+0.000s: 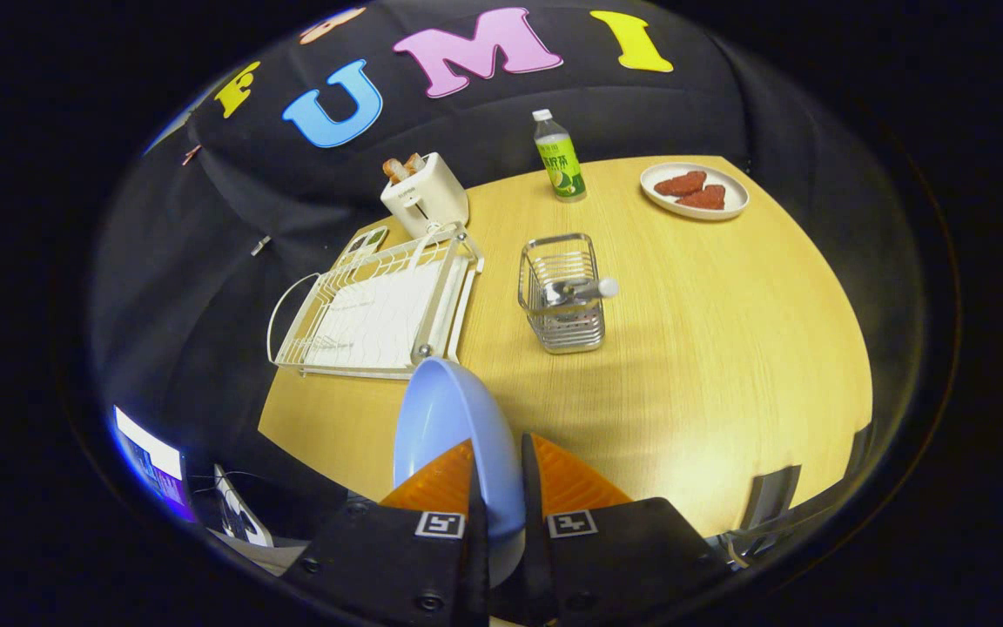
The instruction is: Take the plate from the dish rack, then take the spoon from the basket and place it into the plate.
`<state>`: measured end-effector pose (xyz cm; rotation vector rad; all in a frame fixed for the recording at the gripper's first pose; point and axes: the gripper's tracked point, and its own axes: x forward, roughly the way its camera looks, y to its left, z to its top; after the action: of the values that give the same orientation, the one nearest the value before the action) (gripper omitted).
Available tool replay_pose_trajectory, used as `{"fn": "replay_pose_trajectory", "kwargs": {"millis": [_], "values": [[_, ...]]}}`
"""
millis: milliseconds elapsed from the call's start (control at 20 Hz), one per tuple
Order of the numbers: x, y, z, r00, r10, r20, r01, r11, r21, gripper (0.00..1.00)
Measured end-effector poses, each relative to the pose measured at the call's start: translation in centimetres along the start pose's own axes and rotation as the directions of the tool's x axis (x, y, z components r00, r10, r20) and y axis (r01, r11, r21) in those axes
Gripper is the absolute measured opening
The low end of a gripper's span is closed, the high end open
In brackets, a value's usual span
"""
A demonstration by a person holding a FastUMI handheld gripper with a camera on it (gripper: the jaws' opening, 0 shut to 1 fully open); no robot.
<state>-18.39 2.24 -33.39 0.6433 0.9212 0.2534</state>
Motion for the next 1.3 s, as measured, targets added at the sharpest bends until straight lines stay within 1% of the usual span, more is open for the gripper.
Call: {"fn": "replay_pose_trajectory", "kwargs": {"millis": [150,300,400,500,550,600,650,800,850,900,1000,1050,1150,1300], "values": [[2.3,-0.5,-1.2,0.998,0.054,-0.018,-0.052,0.996,0.07,0.2],[4.5,-1.0,-2.3,0.996,0.088,-0.035,-0.084,0.993,0.083,0.2],[5.6,-1.4,-3.0,0.994,0.102,-0.047,-0.098,0.992,0.086,0.2],[6.4,-1.9,-3.0,0.993,0.107,-0.047,-0.1,0.988,0.12,0.2],[6.3,-2.4,-2.7,0.995,0.094,-0.045,-0.088,0.988,0.129,0.21],[6.8,-3.2,-2.7,0.997,0.061,-0.045,-0.055,0.99,0.127,0.22],[7.1,-3.9,-2.8,0.998,0.034,-0.049,-0.028,0.992,0.124,0.26],[7.5,-5.6,-3.1,0.997,-0.045,-0.066,0.053,0.992,0.117,0.34],[7.5,-6.4,-3.1,0.994,-0.077,-0.072,0.084,0.991,0.105,0.33],[7.7,-6.7,-3.3,0.993,-0.091,-0.074,0.098,0.99,0.099,0.32],[7.5,-6.4,-3.1,0.993,-0.09,-0.07,0.097,0.989,0.11,0.36],[7.0,-6.4,-2.7,0.994,-0.093,-0.064,0.099,0.99,0.101,0.43],[6.0,-5.9,-2.1,0.994,-0.1,-0.038,0.102,0.994,0.044,0.57],[3.6,-4.0,0.0,0.996,-0.087,0.029,0.089,0.993,-0.076,0.7]]}}
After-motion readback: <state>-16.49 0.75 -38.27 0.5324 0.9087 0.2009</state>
